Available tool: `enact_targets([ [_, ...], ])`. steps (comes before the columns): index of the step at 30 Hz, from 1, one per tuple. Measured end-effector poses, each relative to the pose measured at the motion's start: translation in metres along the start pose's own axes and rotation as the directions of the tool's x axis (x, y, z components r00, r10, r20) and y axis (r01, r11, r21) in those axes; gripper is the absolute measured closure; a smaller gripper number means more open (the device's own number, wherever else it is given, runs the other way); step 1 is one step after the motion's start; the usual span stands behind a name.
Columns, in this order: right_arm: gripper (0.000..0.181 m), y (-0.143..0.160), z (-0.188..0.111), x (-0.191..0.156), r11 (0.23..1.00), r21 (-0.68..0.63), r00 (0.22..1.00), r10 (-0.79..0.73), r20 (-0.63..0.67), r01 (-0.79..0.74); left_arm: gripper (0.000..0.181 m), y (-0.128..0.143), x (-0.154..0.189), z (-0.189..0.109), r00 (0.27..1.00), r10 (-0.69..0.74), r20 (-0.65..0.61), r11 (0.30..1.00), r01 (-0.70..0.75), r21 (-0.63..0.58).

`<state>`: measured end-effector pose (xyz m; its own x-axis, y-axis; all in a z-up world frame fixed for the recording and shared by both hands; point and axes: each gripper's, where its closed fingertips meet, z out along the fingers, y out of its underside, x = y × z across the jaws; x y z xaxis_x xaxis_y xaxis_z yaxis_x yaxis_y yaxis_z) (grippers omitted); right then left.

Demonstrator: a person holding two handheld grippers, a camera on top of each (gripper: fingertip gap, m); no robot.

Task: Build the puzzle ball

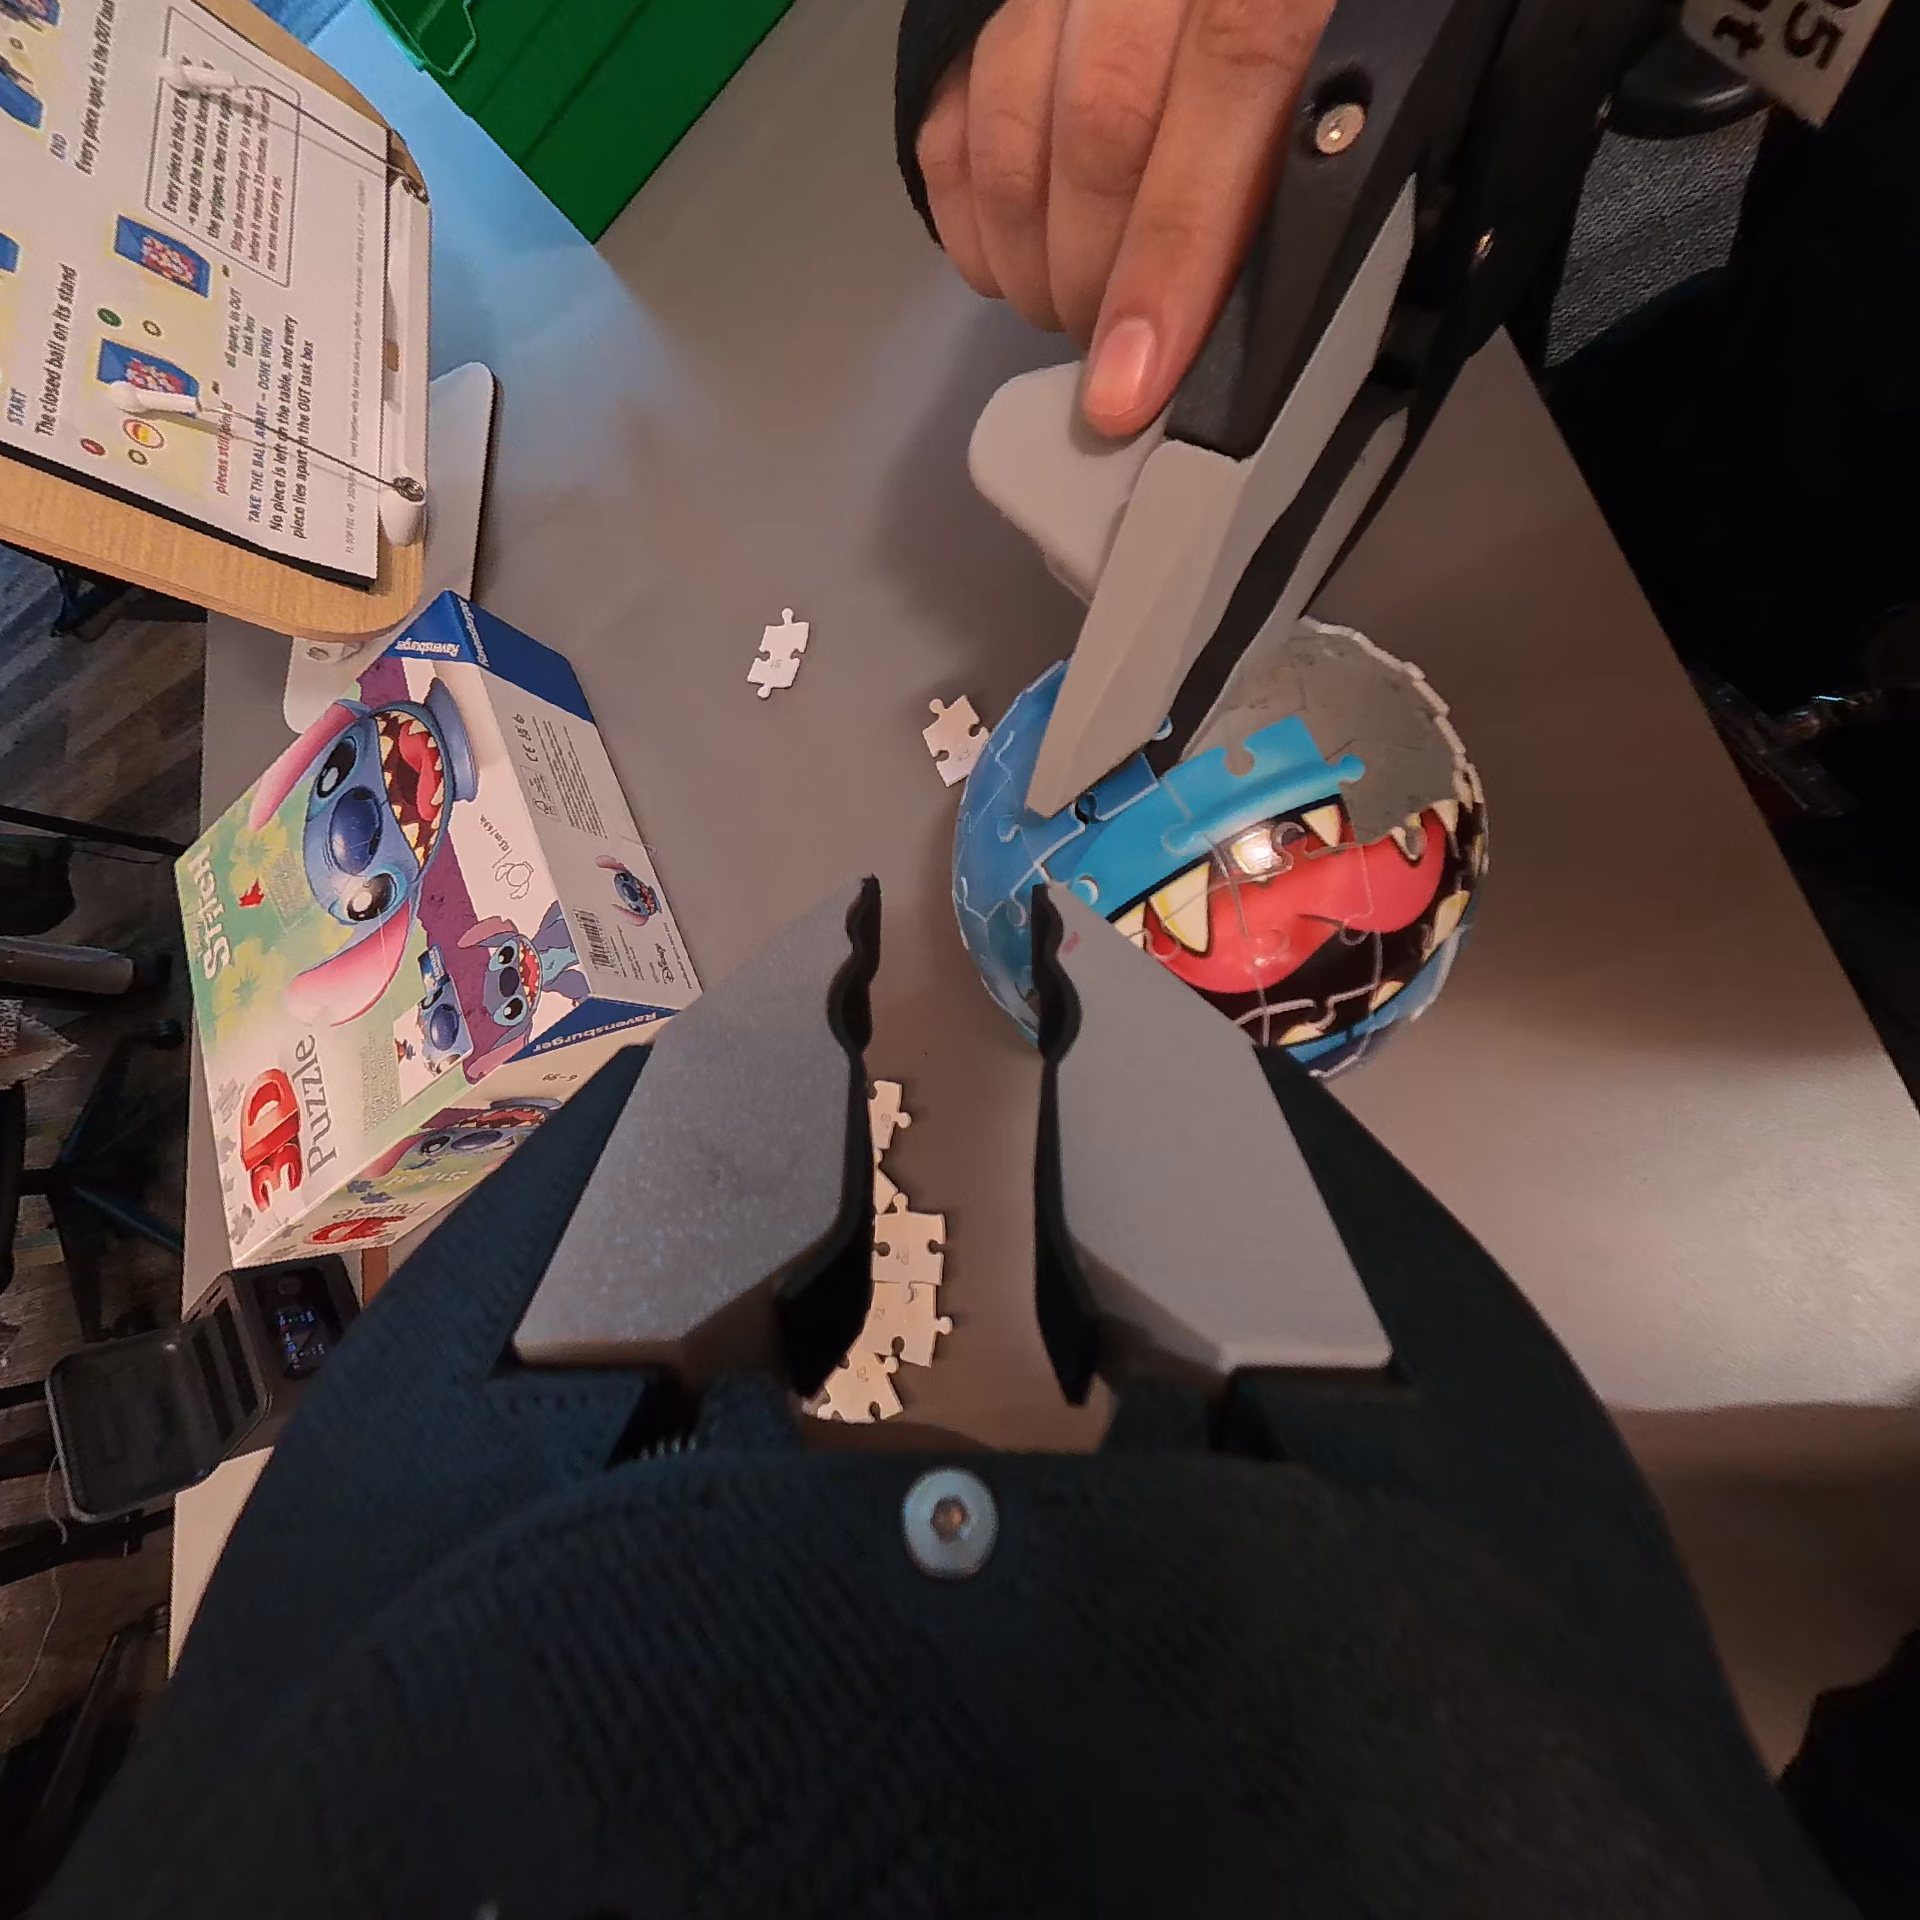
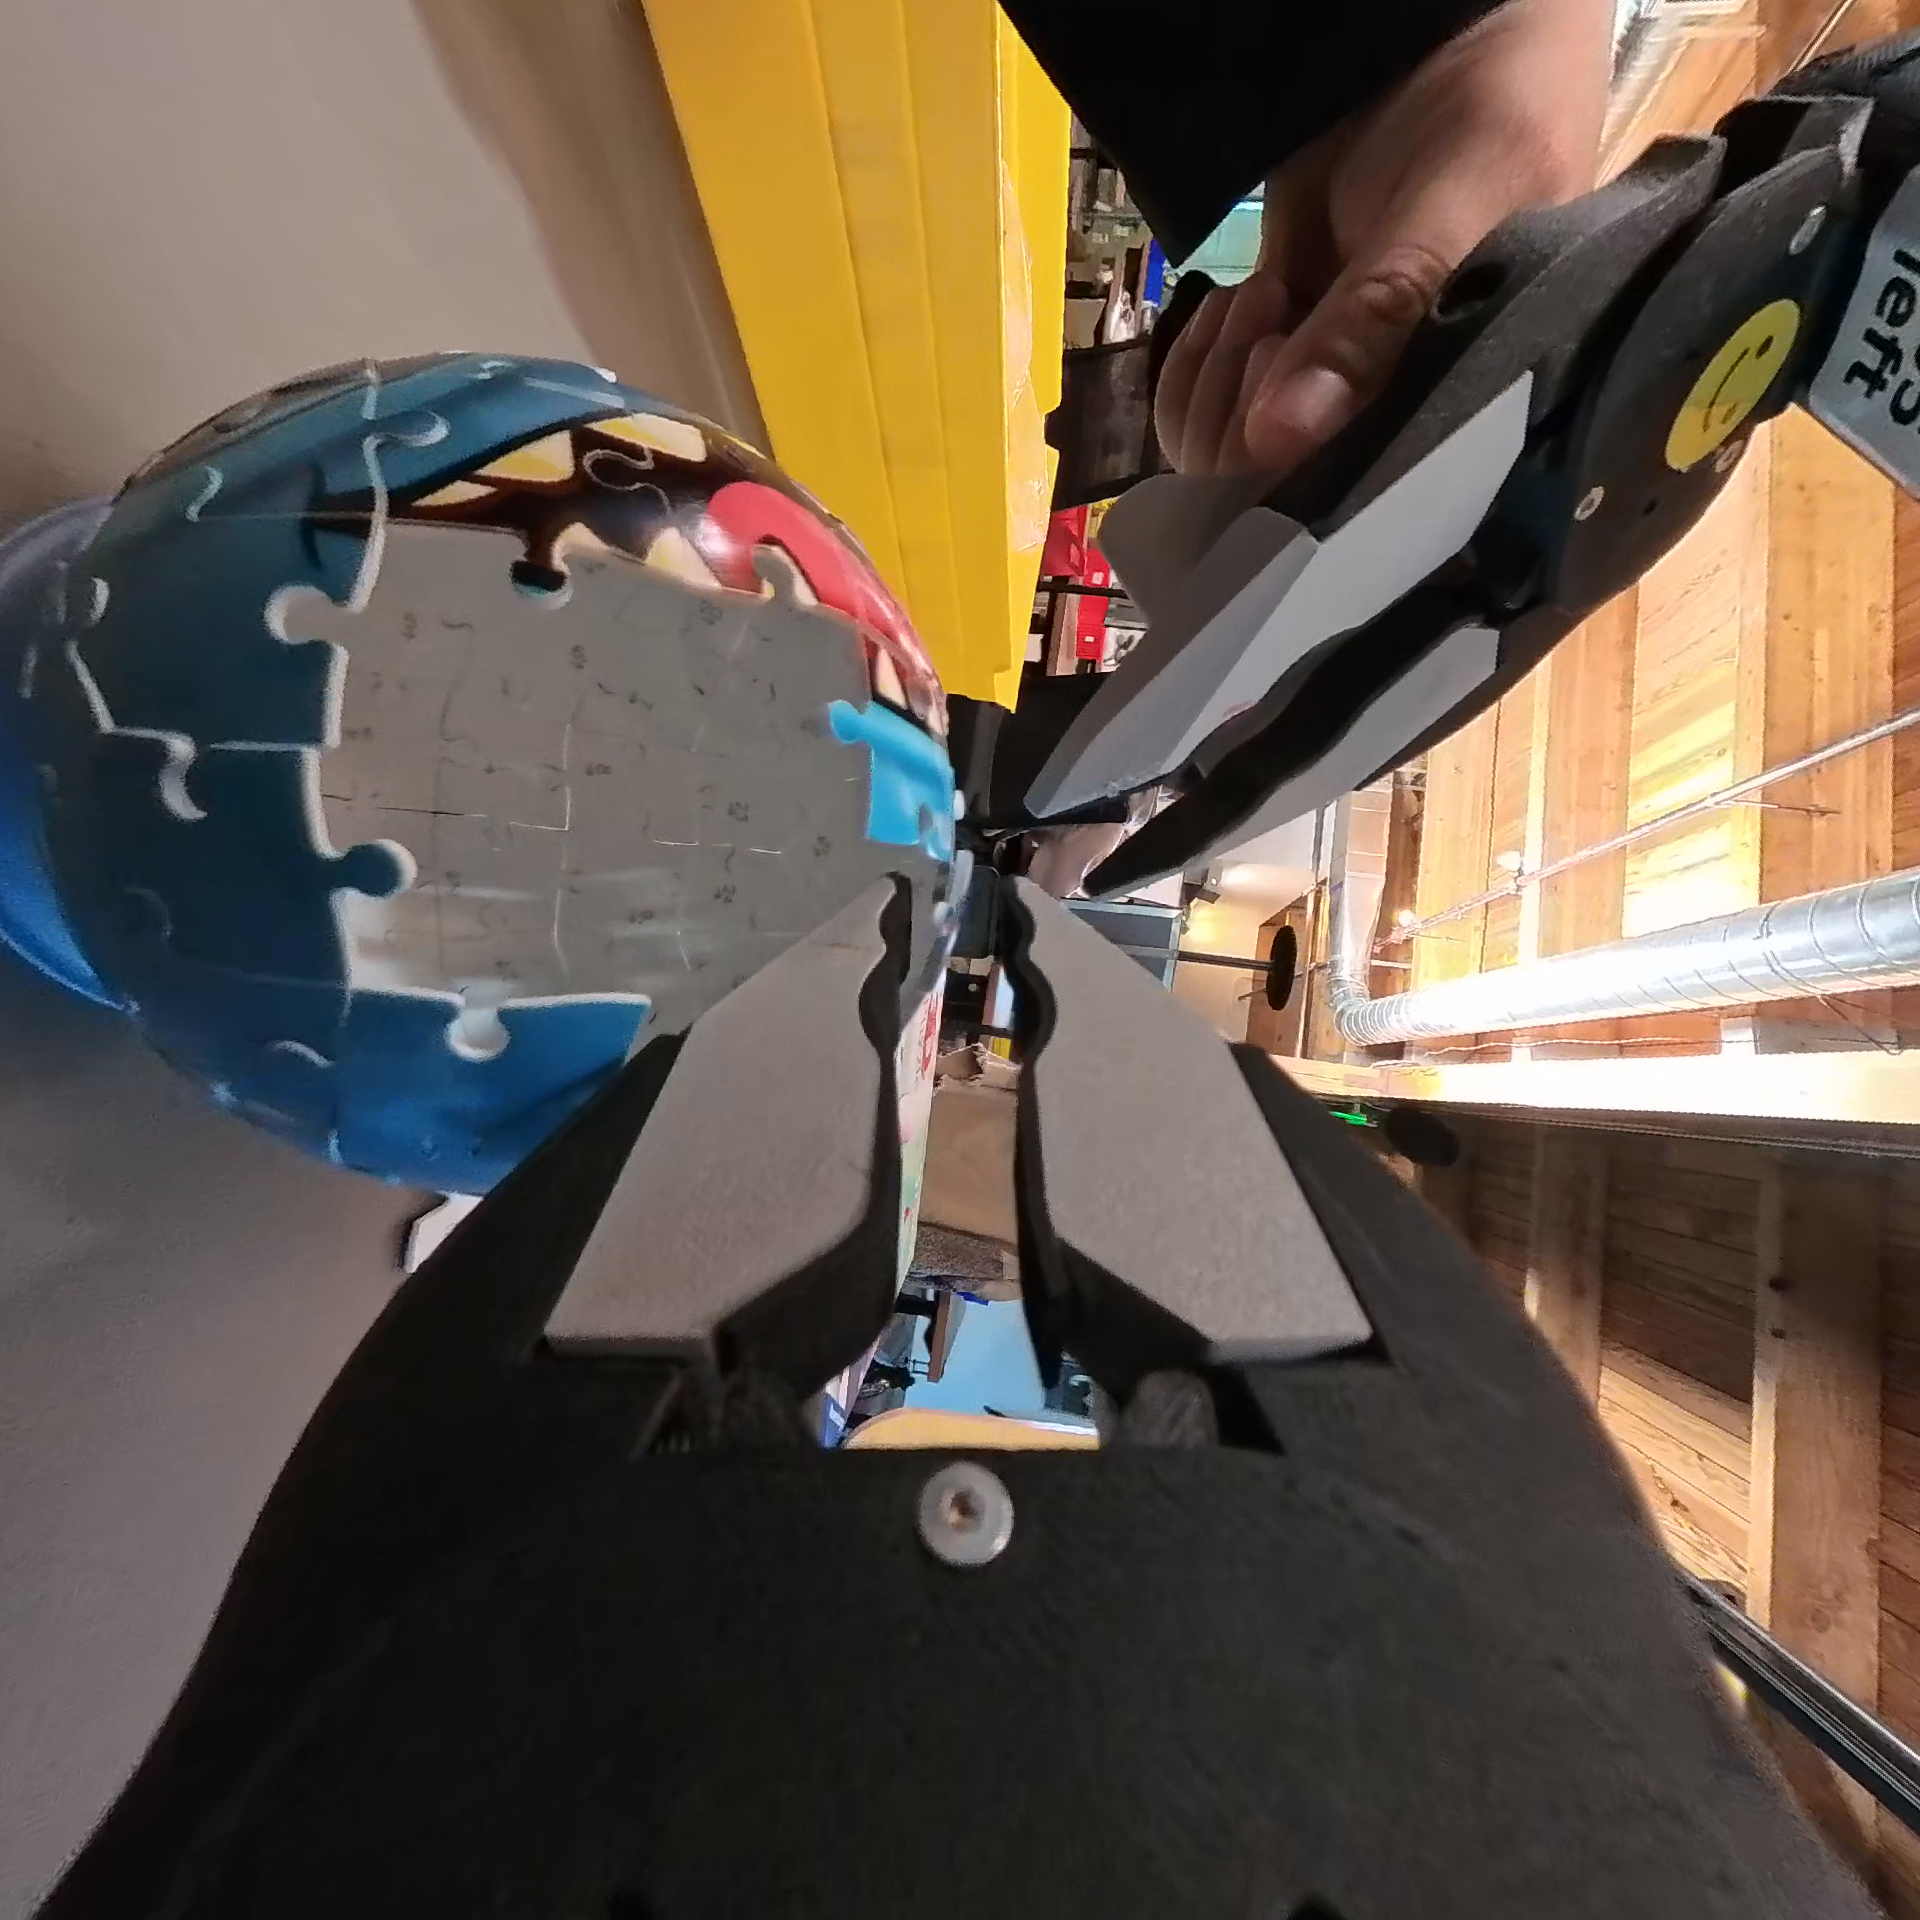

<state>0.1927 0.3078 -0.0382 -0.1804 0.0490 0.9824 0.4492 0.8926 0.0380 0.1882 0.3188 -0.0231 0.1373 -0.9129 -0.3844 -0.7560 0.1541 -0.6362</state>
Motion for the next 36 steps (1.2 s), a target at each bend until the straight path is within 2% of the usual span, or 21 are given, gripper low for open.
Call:
enact_targets([
  [7,0.166,-0.001,-0.001,0.0,1.0,0.002,1.0,-0.012,-0.002,0.012,0.154,0.0,-0.001,-0.003,1.0,-0.003,0.008,1.0,0.003,0.004],
  [13,0.162,-0.003,-0.007,0.002,1.0,0.023,1.0,0.014,0.009,-0.014,0.15,-0.001,-0.005,-0.014,0.998,-0.06,0.034,0.998,0.058,0.04],
  [24,0.158,-0.008,-0.029,0.0,0.993,0.088,0.996,0.08,0.039,-0.083,0.146,0.0,-0.021,-0.062,0.977,-0.129,0.169,0.984,0.105,0.145],
  [28,0.157,-0.009,-0.041,0.001,0.982,0.123,0.989,0.141,0.038,-0.145,0.146,0.006,-0.029,-0.076,0.948,-0.202,0.246,0.972,0.163,0.17],
  [32,0.157,-0.008,-0.062,0.008,0.942,0.194,0.962,0.271,0.044,-0.274,0.141,0.05,-0.04,-0.077,0.853,-0.341,0.395,0.939,0.33,0.098],
  [34,0.157,0.0,-0.072,0.014,0.899,0.219,0.925,0.378,0.051,-0.379,0.141,0.077,-0.043,-0.078,0.765,-0.445,0.466,0.887,0.45,0.109],
  [36,0.158,0.015,-0.08,0.025,0.818,0.244,0.85,0.524,0.057,-0.52,0.14,0.096,-0.042,-0.077,0.67,-0.533,0.517,0.825,0.548,0.14],
])
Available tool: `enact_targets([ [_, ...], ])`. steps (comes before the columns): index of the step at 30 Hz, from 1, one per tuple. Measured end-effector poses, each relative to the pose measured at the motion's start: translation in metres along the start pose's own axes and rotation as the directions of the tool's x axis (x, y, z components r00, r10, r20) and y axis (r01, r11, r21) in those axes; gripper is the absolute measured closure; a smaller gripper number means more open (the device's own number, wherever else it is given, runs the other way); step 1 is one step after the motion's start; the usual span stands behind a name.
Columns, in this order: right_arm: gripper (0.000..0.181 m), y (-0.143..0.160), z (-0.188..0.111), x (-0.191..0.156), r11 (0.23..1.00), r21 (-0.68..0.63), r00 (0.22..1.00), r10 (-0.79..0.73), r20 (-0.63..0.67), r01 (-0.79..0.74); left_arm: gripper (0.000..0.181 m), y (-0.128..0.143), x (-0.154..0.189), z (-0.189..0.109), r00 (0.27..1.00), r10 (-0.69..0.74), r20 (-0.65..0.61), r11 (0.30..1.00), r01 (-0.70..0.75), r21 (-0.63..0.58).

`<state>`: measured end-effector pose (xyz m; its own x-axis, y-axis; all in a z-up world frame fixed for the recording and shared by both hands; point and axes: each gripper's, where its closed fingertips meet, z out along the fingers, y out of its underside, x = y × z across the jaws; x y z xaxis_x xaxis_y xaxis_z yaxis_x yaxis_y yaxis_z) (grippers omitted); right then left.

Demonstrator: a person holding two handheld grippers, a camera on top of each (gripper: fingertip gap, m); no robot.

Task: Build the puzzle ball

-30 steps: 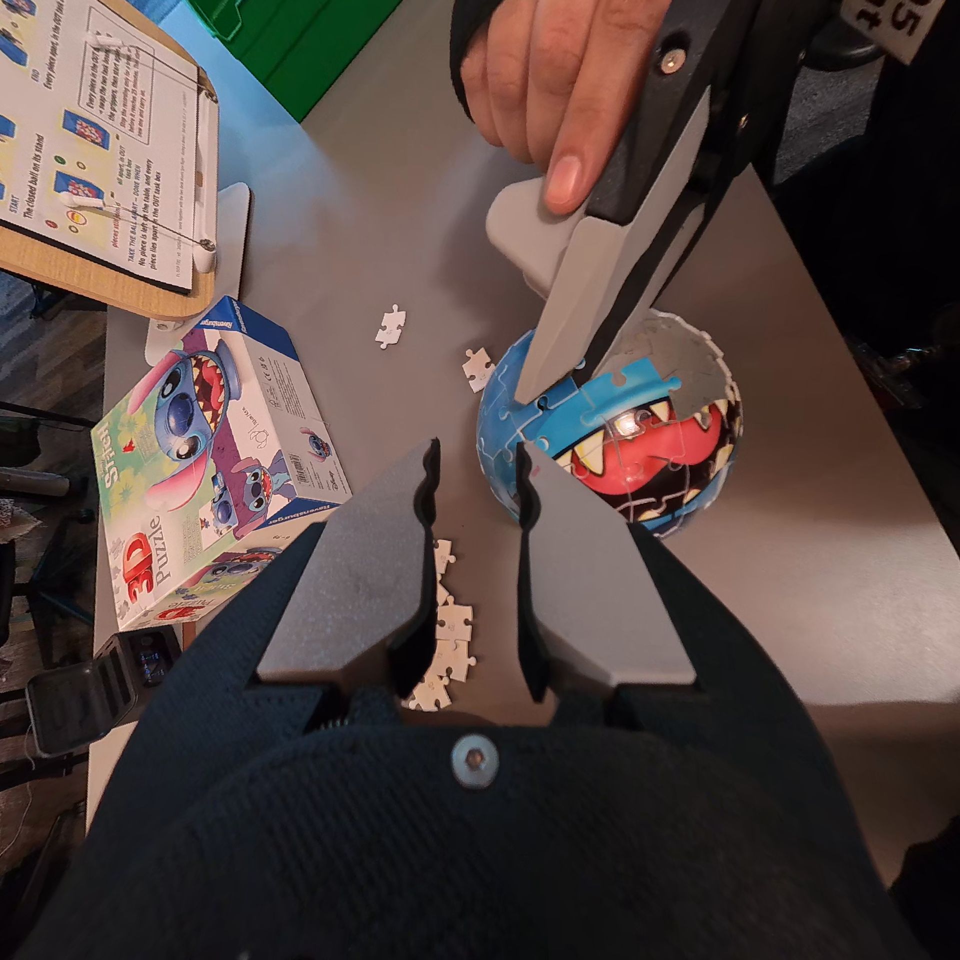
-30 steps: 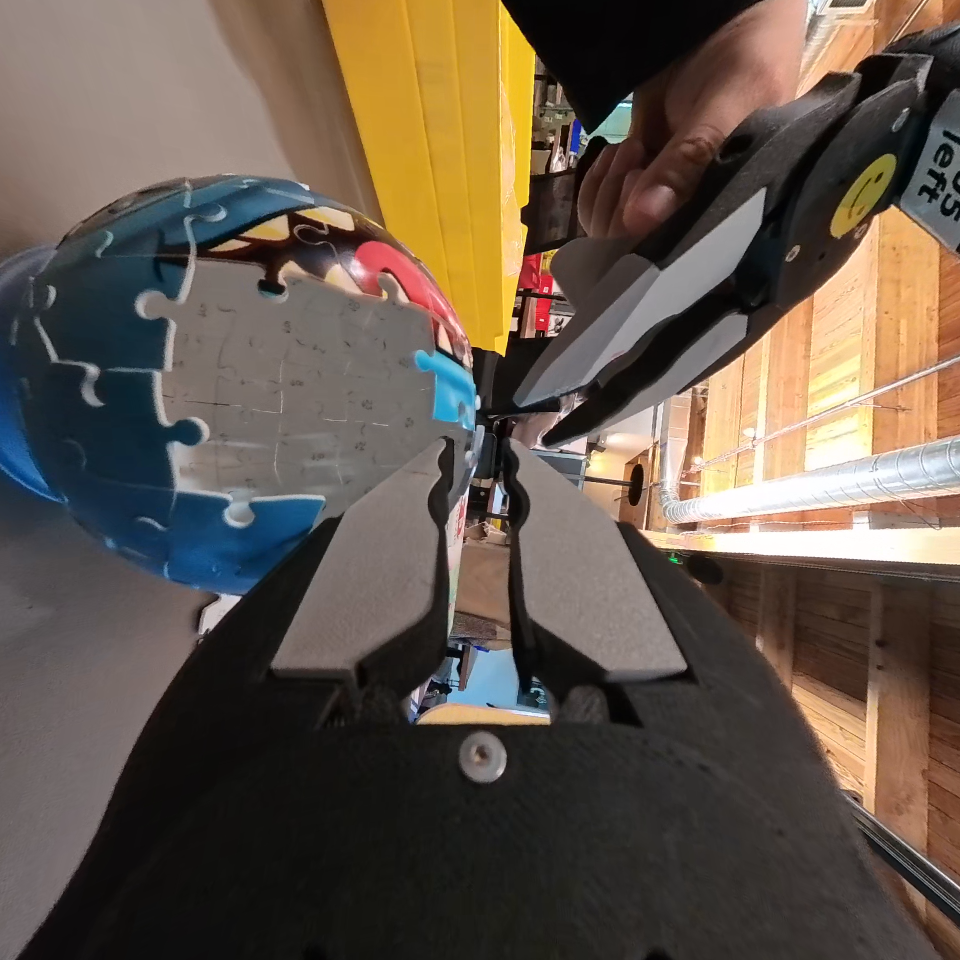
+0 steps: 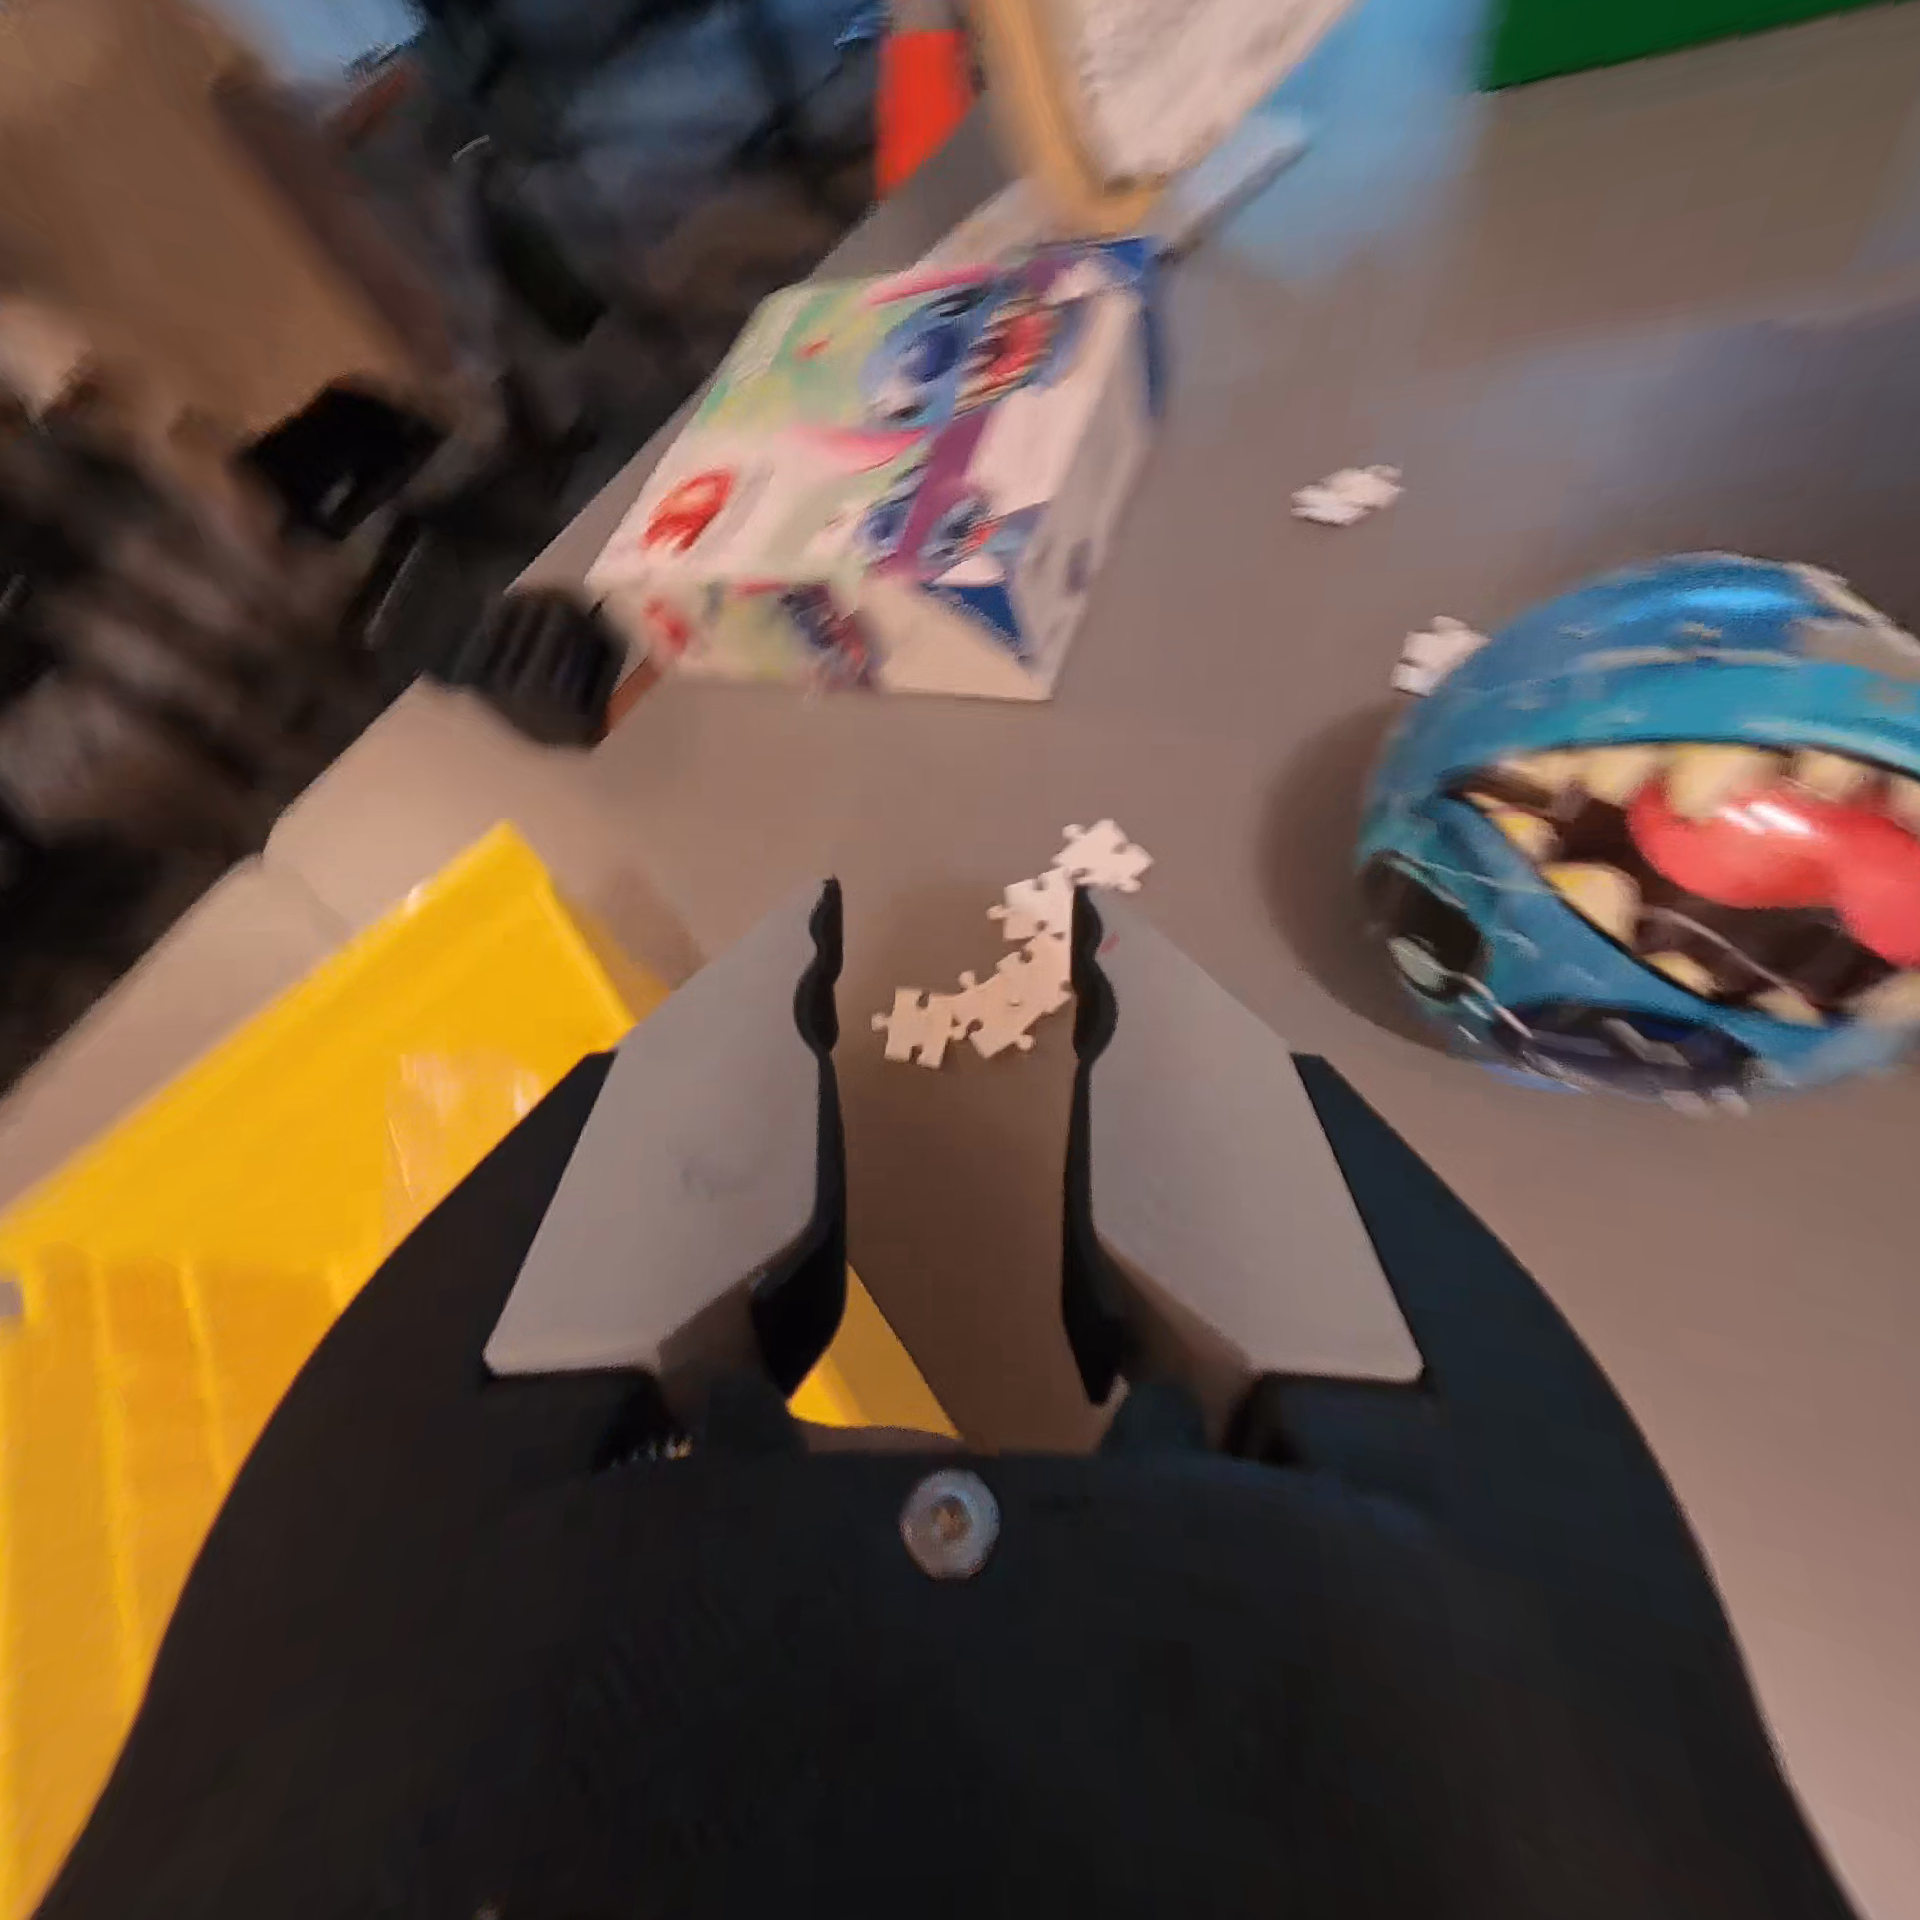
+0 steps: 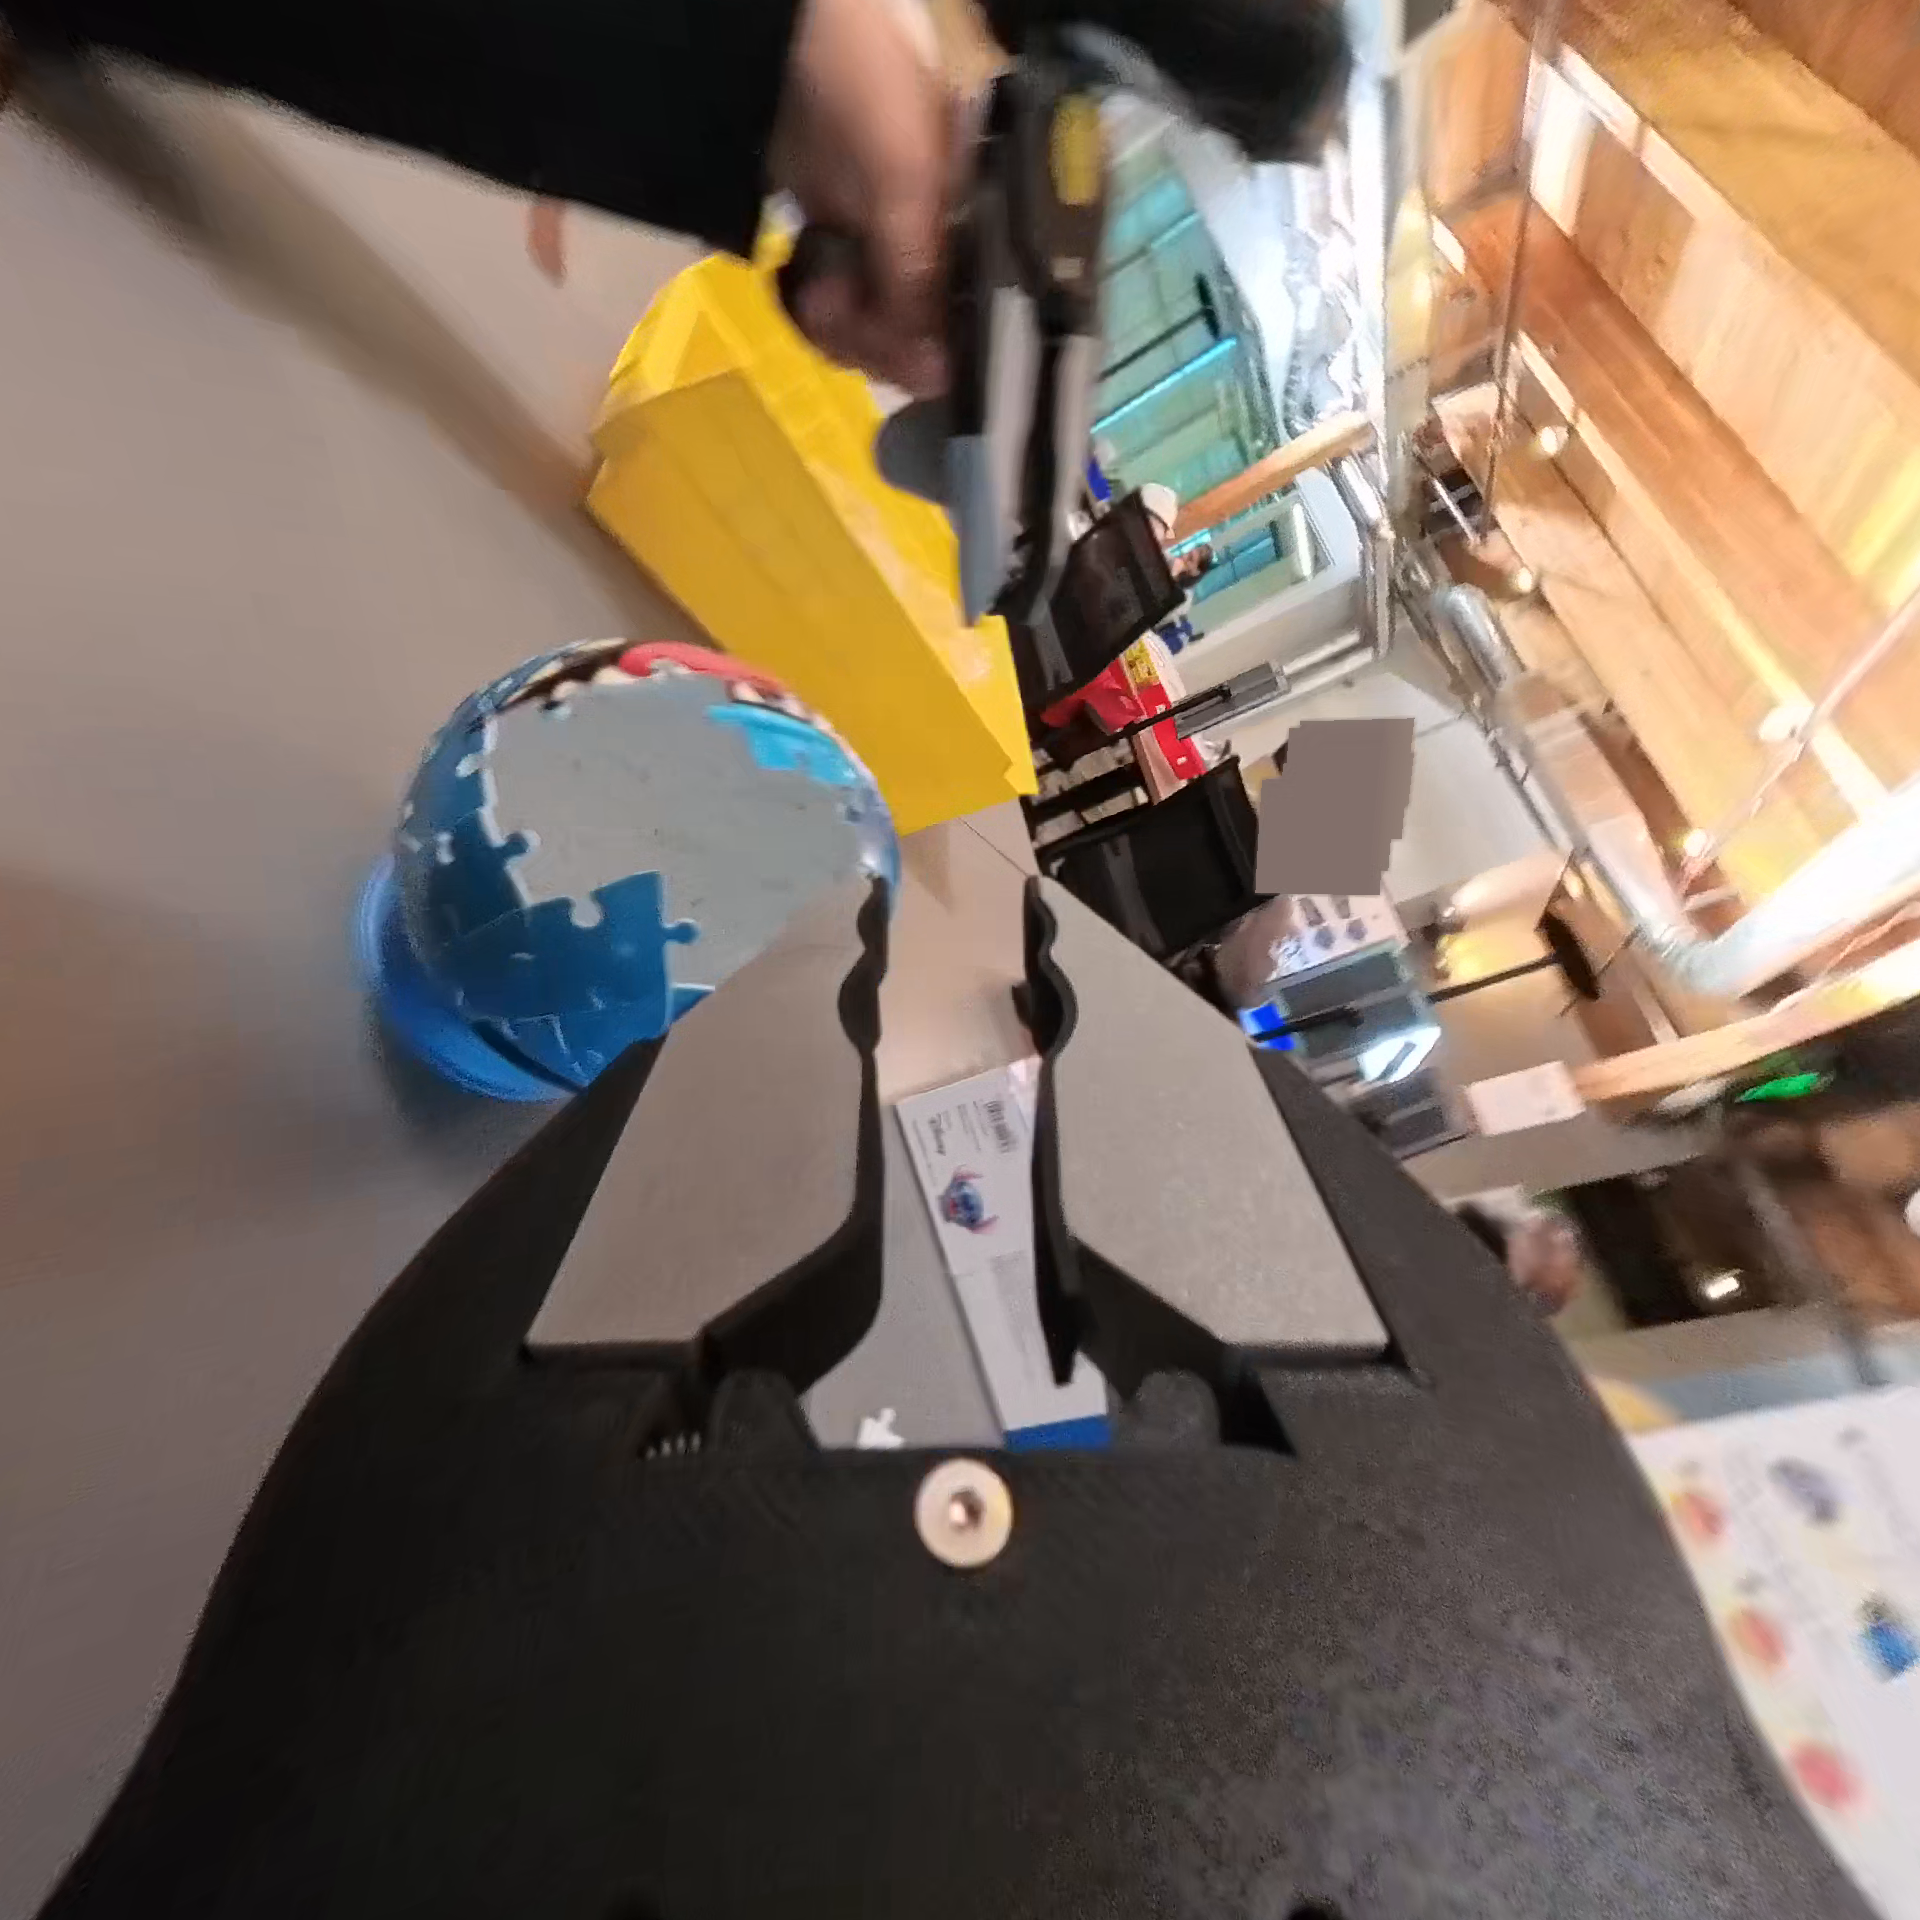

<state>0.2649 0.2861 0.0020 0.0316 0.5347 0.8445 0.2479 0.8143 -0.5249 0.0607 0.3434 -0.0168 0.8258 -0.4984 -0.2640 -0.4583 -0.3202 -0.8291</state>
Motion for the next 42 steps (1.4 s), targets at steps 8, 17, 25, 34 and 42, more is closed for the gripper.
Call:
enact_targets([
  [8,0.144,0.132,0.005,0.048,0.769,-0.083,0.773,0.627,-0.094,-0.634,0.137,0.01,-0.006,0.026,0.95,-0.272,0.154,0.961,0.262,0.087],
  [17,0.128,0.206,0.018,0.011,0.496,-0.233,0.51,0.86,0.004,-0.836,0.143,0.003,0.007,0.041,0.953,-0.221,0.207,0.968,0.188,0.168],
  [25,0.132,0.2,0.022,0.003,0.57,-0.253,0.593,0.805,-0.02,-0.782,0.142,0.021,0.016,0.064,0.959,-0.24,0.151,0.969,0.227,0.1],
  [34,0.131,0.187,0.023,-0.016,0.572,-0.274,0.583,0.811,0.045,-0.774,0.143,0.058,0.012,0.085,0.962,-0.21,0.173,0.976,0.216,-0.015],
  [42,0.113,0.123,0.008,-0.056,0.777,-0.187,0.684,0.622,0.383,-0.602,0.103,0.093,0.067,0.054,0.999,-0.043,-0.001,0.992,0.043,-0.115],
])
